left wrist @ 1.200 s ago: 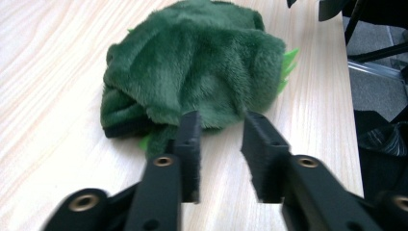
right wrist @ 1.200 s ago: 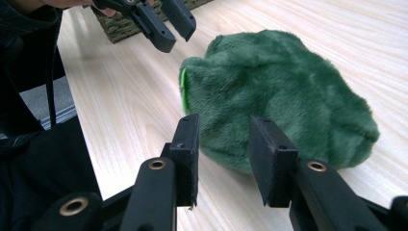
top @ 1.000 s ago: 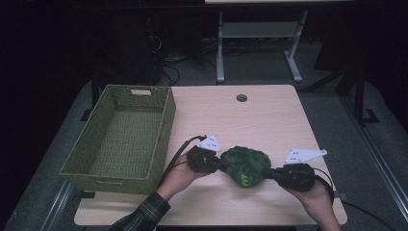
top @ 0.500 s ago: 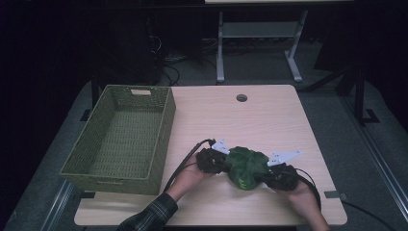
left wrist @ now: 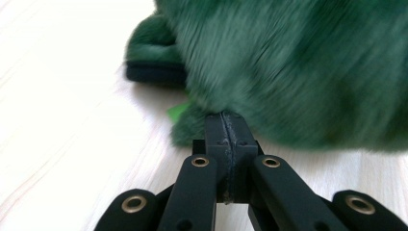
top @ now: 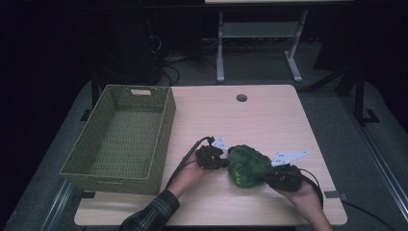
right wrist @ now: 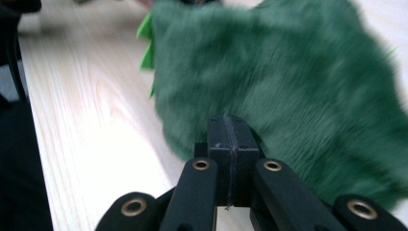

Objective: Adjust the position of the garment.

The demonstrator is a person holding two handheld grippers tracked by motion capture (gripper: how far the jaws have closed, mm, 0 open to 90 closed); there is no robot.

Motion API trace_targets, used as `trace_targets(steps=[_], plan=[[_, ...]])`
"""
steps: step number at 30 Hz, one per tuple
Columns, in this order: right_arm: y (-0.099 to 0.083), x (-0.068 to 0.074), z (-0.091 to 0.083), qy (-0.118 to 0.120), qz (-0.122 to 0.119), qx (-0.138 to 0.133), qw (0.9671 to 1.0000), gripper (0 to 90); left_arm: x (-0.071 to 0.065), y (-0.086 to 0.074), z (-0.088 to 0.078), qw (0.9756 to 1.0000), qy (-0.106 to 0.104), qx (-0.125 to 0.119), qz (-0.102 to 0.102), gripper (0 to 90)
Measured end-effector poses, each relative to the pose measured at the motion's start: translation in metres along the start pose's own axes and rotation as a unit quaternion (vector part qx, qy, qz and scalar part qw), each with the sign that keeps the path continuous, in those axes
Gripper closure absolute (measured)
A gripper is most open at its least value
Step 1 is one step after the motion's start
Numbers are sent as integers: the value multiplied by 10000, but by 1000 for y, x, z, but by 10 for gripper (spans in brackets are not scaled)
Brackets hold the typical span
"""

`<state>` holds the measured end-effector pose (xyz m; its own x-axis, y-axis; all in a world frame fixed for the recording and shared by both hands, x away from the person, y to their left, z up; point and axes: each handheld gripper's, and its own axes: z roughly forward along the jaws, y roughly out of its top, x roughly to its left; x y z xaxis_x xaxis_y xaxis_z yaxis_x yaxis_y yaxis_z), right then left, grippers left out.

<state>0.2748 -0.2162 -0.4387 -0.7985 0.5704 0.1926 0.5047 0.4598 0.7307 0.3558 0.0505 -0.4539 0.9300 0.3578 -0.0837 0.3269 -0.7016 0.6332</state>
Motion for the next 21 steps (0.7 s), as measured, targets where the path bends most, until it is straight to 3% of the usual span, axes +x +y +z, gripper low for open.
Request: trace_targets(steps=[4, 10, 15, 21], plan=[[6, -7, -9, -88, -1, -175, 9998, 899, -6, -3, -14, 9999, -82, -83, -20, 895], [19, -24, -14, -433, 125, -411, 9981, 899, -25, -6, -30, 9994, -281, -212, 39, 894], [26, -43, -5, -734, 286, -431, 9960, 899, -41, -11, -35, 9984, -492, -254, 94, 893], [21, -68, 12, -1075, 559, -349, 9920, 898, -52, -9, -25, 9973, -684, -203, 159, 883]])
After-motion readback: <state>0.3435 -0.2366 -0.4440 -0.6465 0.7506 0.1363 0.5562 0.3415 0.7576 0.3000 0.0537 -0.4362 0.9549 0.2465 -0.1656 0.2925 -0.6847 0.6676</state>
